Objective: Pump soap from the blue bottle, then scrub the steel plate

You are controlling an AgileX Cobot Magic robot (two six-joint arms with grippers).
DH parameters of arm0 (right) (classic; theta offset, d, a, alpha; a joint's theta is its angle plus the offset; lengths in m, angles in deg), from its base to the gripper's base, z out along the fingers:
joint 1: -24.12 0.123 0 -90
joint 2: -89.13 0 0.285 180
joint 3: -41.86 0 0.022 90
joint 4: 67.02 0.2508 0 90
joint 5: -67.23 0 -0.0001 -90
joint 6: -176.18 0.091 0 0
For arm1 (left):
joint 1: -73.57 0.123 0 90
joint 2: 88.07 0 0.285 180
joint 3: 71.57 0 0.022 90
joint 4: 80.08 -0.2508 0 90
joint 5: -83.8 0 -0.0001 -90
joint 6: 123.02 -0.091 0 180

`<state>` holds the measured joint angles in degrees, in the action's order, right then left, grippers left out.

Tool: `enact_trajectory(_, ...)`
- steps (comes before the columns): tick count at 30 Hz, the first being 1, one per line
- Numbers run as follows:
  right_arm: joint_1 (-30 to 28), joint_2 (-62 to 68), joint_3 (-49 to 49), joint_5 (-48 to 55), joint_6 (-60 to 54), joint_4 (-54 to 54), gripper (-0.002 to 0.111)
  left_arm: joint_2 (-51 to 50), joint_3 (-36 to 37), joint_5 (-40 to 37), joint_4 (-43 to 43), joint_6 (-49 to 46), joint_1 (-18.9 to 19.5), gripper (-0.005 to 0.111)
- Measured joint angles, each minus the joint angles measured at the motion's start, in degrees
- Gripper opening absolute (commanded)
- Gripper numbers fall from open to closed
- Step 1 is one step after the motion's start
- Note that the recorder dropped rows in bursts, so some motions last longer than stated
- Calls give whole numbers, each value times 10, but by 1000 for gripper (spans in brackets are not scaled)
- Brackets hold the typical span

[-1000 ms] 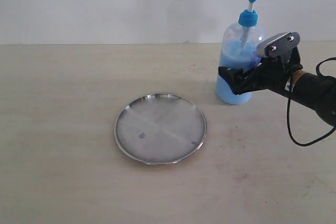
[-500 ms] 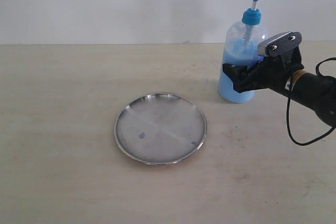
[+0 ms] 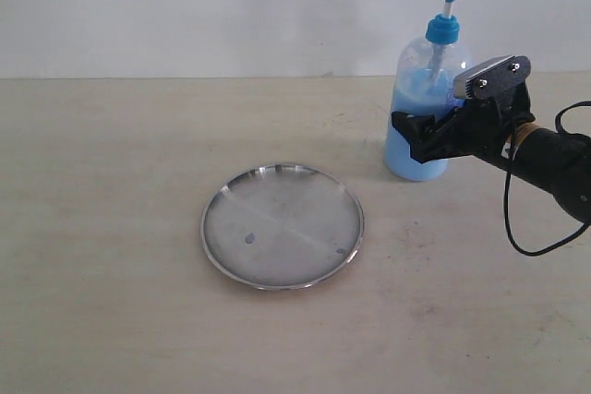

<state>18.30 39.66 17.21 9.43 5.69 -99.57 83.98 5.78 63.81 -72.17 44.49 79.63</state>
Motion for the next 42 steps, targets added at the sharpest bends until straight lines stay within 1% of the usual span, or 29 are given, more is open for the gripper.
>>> enact_trajectory(3,0,0,0,0,1,0,50,0,0,13,-15,-10,0,4)
enact_trajectory(5,0,0,0,0,2,0,50,0,0,35,-9,-9,0,4)
enact_trajectory(7,0,0,0,0,3,0,50,0,0,61,29,9,0,4)
enact_trajectory(11,0,0,0,1,15,0,50,0,0,106,144,46,0,4)
enact_trajectory(14,0,0,0,1,19,-6,50,0,0,114,210,57,0,4)
enact_trajectory(16,-1,0,0,1,21,-15,50,0,0,106,228,60,0,4)
enact_trajectory(21,-4,0,3,6,46,-48,50,0,0,92,234,60,0,4)
enact_trajectory(35,-5,-6,6,-1,118,-189,50,0,0,73,240,60,0,4)
enact_trajectory(42,-5,-9,6,-1,120,-227,50,0,0,70,245,20,0,4)
